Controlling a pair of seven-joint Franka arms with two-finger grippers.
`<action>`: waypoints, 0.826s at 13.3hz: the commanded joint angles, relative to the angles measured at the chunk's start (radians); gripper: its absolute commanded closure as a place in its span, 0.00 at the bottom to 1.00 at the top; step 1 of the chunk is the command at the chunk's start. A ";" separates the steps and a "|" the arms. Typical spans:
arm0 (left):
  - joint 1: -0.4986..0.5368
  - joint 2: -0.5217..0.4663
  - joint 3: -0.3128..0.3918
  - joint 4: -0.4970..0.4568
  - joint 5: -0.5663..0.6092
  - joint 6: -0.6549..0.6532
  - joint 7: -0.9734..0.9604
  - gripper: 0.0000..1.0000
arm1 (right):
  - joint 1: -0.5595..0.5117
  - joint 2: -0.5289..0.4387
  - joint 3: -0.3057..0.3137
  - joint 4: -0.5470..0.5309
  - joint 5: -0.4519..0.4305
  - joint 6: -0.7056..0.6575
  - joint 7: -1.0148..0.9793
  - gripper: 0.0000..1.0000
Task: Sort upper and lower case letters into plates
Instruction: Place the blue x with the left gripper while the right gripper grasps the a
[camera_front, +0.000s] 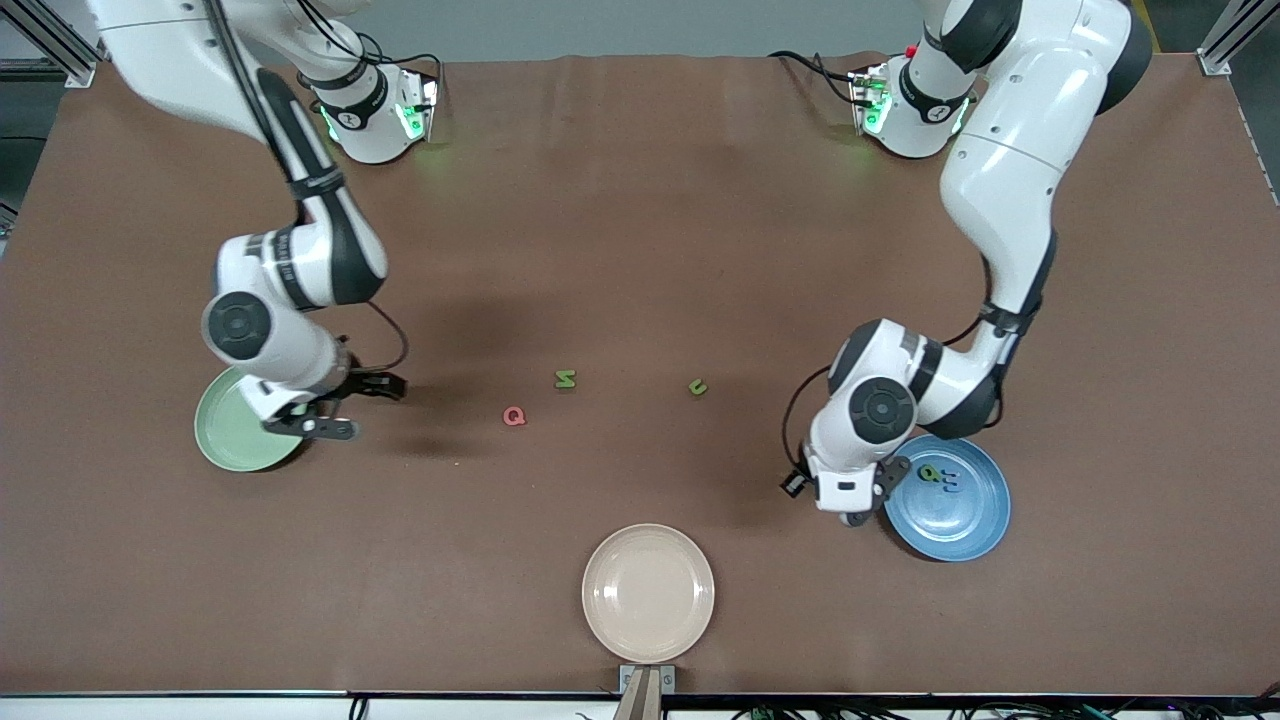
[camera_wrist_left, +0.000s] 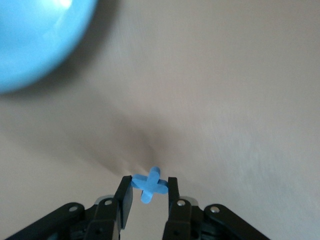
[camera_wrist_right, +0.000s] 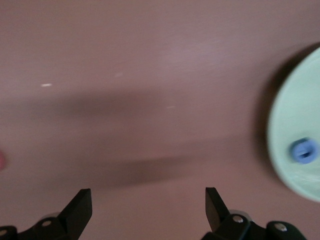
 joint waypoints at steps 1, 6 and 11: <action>0.077 -0.056 0.008 -0.016 0.022 -0.059 0.208 1.00 | 0.076 0.058 -0.013 0.085 0.085 -0.005 0.116 0.00; 0.195 -0.040 0.010 0.006 0.017 -0.086 0.534 0.99 | 0.179 0.230 -0.013 0.266 0.096 -0.002 0.452 0.01; 0.204 -0.026 0.018 0.012 0.017 -0.075 0.577 0.00 | 0.218 0.304 -0.013 0.294 0.106 0.099 0.547 0.01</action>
